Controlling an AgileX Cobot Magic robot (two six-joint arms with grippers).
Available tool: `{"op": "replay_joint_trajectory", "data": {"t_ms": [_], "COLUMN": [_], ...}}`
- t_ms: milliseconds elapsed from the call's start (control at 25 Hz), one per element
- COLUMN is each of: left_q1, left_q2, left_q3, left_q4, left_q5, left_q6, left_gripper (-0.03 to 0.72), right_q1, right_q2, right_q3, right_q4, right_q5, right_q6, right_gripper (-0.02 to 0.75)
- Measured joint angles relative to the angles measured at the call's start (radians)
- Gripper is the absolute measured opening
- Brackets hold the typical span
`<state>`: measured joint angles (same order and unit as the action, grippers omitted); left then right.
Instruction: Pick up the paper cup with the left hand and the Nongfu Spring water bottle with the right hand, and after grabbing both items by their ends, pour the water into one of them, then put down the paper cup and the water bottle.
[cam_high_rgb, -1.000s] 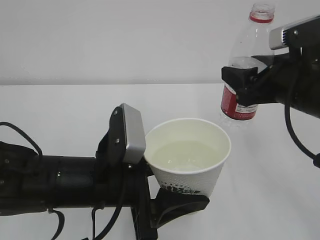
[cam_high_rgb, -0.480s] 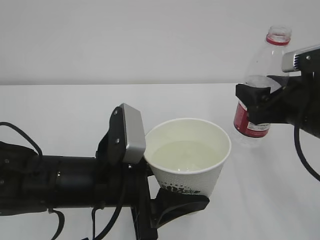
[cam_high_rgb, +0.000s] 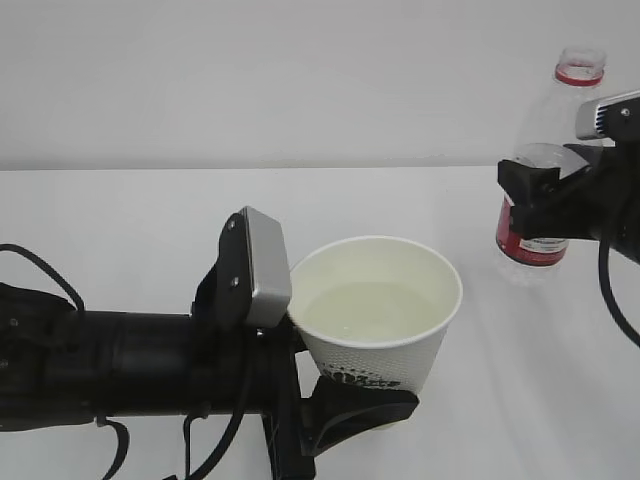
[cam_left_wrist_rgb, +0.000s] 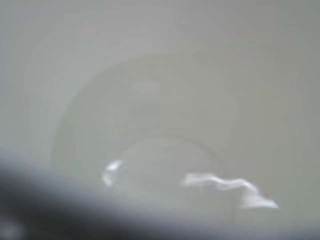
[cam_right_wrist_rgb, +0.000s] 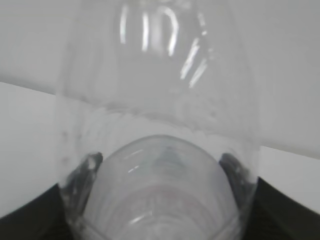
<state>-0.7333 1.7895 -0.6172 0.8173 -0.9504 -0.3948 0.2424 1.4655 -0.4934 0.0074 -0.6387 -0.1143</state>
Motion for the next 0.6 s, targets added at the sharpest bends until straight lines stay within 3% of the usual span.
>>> {"op": "replay_joint_trajectory", "data": {"t_ms": [600], "left_q1": [0.000], "left_q2": [0.000], "left_q3": [0.000], "left_q4": [0.000], "left_q5": [0.000], "left_q6": [0.000], "left_gripper": [0.475], "right_q1": [-0.152], "right_q2": [0.000], "right_q3": [0.000], "right_q4": [0.027], "right_q5": [0.000], "right_q6": [-0.022], "right_gripper": [0.517]}}
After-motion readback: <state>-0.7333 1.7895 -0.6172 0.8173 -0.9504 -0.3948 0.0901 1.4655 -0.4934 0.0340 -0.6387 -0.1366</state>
